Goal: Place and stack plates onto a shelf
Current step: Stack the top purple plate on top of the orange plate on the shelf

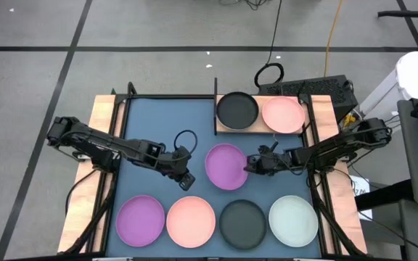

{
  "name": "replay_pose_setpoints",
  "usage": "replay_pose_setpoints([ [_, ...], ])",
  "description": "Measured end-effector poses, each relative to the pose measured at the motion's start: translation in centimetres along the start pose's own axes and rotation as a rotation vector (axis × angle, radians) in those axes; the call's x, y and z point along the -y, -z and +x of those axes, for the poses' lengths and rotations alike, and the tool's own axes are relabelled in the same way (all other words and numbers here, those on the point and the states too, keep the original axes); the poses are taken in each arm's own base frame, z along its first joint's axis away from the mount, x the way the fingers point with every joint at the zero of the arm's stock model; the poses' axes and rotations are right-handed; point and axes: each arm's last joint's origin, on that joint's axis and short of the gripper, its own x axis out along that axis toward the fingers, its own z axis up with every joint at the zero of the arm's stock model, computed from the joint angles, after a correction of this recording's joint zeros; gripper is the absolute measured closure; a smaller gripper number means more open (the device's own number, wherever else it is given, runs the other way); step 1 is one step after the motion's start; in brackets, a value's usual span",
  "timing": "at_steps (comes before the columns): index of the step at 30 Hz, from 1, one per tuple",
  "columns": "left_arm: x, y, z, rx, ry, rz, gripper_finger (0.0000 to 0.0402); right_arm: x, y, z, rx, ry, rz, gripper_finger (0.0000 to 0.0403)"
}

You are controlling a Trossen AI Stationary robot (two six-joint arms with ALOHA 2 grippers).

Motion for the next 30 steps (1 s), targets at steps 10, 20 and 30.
replay_pose_setpoints([
  [10,0.0,0.0,0.0,0.000,-0.001,0.034,0.0357,-2.6,-0.6,-3.0,0.102,-0.120,0.017,0.0402],
  [20,-0.7,-0.5,-0.7,0.010,-0.030,0.053,0.0357,-6.2,-1.3,-6.0,0.179,-0.144,-0.034,0.0402],
  [30,-1.2,-1.2,-3.3,0.112,-0.024,0.117,0.0357,-9.7,-3.0,-10.2,0.282,-0.079,-0.088,0.0403],
])
